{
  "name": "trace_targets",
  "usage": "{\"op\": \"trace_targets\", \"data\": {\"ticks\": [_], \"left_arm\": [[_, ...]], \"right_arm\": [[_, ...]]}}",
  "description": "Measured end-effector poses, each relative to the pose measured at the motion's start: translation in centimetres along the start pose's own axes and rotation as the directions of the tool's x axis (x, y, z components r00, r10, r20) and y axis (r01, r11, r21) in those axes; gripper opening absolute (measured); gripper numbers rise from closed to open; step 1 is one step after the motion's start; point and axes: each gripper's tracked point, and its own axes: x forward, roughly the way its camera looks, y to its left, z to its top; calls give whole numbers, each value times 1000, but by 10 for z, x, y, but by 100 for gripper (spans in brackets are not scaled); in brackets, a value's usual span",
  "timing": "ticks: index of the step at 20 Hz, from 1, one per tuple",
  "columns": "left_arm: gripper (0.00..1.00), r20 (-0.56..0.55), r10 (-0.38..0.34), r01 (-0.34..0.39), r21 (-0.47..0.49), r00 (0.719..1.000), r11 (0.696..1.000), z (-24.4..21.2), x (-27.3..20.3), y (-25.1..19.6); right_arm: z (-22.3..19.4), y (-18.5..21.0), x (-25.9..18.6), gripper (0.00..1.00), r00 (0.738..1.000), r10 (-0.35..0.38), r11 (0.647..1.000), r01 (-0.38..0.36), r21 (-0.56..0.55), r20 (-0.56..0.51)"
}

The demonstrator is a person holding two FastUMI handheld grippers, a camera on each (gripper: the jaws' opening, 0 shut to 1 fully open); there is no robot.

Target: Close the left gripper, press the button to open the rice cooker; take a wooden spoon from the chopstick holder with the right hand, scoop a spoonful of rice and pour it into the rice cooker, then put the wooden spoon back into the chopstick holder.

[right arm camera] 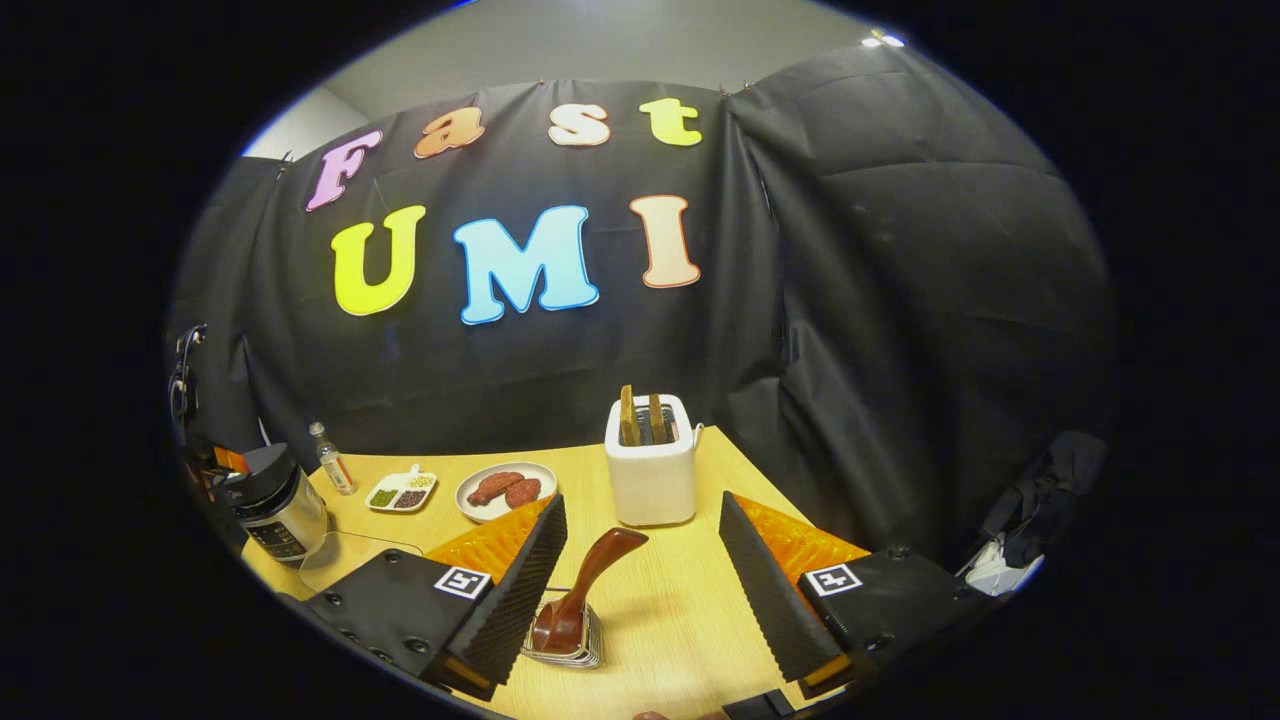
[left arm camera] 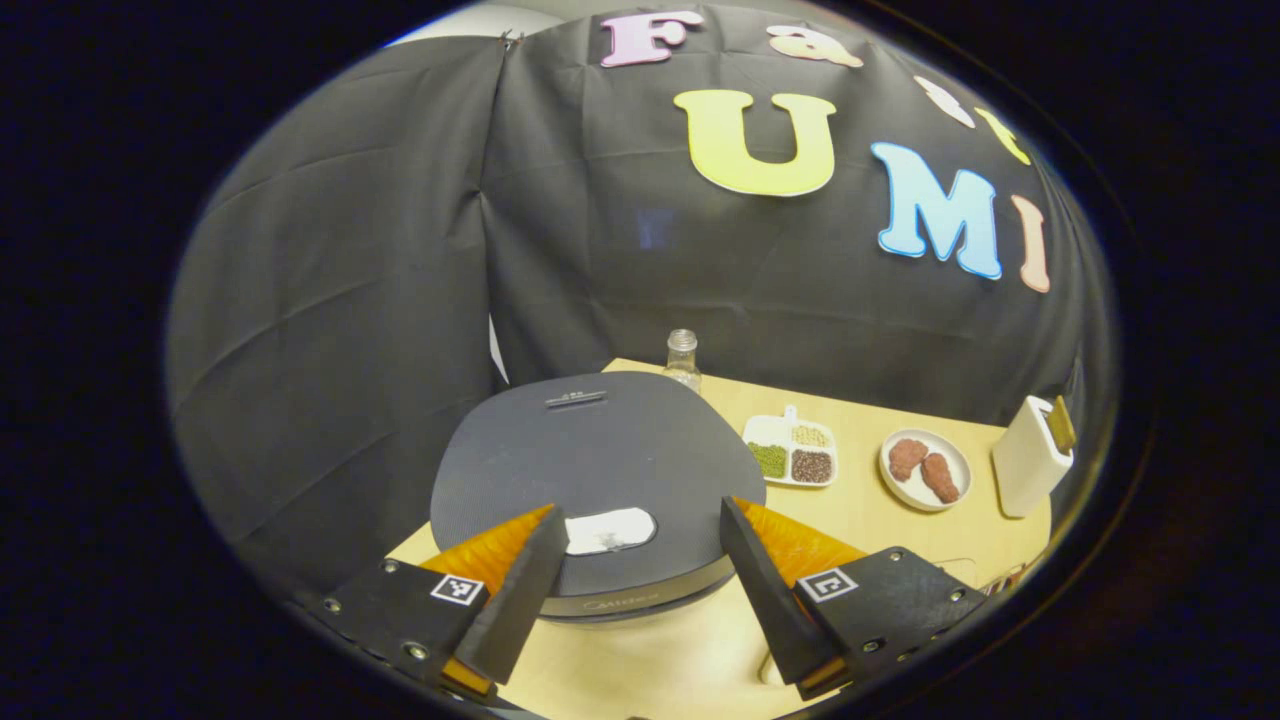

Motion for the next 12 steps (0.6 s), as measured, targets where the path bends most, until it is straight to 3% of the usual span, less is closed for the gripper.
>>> {"op": "trace_targets", "data": {"ticks": [8, 12], "left_arm": [[99, -12, -10, 10, 13, 1000, 1000, -19, 3, -2], [100, 61, -24, 21, 38, 998, 999, -18, -1, 0]], "right_arm": [[-12, 14, 5, 98, 999, 39, 999, -40, -28, -35], [-18, 24, 6, 98, 997, 63, 997, -65, -37, -53]]}}
